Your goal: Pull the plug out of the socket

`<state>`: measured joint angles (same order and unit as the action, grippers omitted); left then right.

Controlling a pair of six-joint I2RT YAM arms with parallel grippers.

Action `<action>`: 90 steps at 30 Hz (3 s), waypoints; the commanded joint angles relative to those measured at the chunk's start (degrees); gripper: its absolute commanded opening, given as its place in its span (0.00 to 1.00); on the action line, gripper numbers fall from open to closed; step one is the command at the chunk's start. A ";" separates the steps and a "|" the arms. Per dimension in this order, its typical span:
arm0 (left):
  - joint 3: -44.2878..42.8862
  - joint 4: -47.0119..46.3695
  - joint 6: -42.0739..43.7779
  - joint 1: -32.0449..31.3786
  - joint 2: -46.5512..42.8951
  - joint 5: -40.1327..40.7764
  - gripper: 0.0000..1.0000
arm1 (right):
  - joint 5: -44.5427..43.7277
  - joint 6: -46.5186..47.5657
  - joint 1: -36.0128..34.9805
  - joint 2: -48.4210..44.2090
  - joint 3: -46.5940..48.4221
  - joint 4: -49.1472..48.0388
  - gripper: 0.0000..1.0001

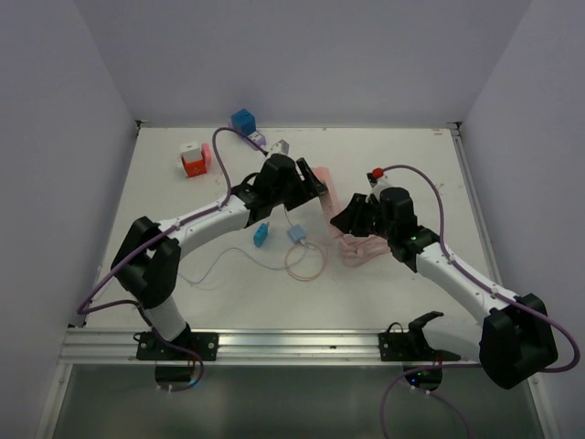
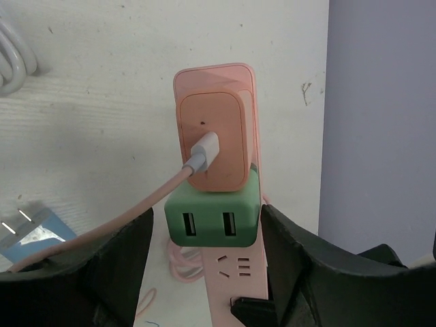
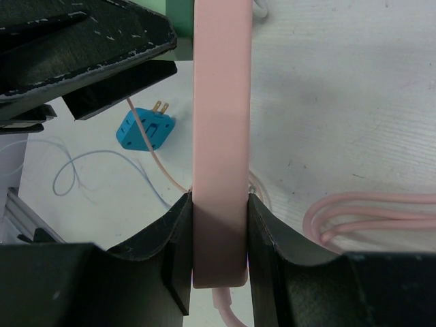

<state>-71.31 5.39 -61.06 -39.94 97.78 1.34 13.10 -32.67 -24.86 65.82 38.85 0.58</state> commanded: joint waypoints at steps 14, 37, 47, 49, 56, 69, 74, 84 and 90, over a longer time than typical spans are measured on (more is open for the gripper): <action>3.54 -8.64 -3.63 -0.13 -2.24 -0.90 0.00 | -12.29 -0.91 -0.28 0.80 -3.43 -2.17 0.00; 5.12 -1.00 -7.06 3.20 -16.65 -5.56 0.00 | -25.06 -1.79 3.42 11.17 -0.53 1.79 0.00; 6.00 -0.64 -3.57 5.93 -19.38 -7.32 0.00 | -18.65 -0.03 5.44 10.04 3.59 -0.31 0.00; 5.92 0.14 -0.65 6.63 -18.94 -8.20 0.00 | -15.15 1.11 5.44 8.80 3.95 -0.23 0.00; 12.06 -0.11 15.24 11.02 -18.15 -10.40 0.00 | -6.62 6.20 5.44 3.62 5.44 -0.76 0.00; 19.80 -8.91 25.72 16.48 -5.68 -13.30 0.18 | 2.36 10.43 5.35 0.80 5.71 4.08 0.00; 20.24 -9.96 26.43 17.62 -2.95 -13.47 0.41 | 3.59 11.66 5.35 0.80 5.45 5.40 0.00; 19.72 -9.17 29.85 17.88 -1.27 -17.43 0.70 | 5.88 13.33 5.09 1.76 5.88 6.80 0.00; 17.43 -5.48 33.72 17.88 -5.49 -16.99 0.95 | 5.62 14.47 4.82 0.98 6.15 8.12 0.00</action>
<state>-51.03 -0.12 -31.03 -22.52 96.38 -14.81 16.49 -19.84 -19.59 68.86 41.56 10.13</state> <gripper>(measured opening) 0.922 0.352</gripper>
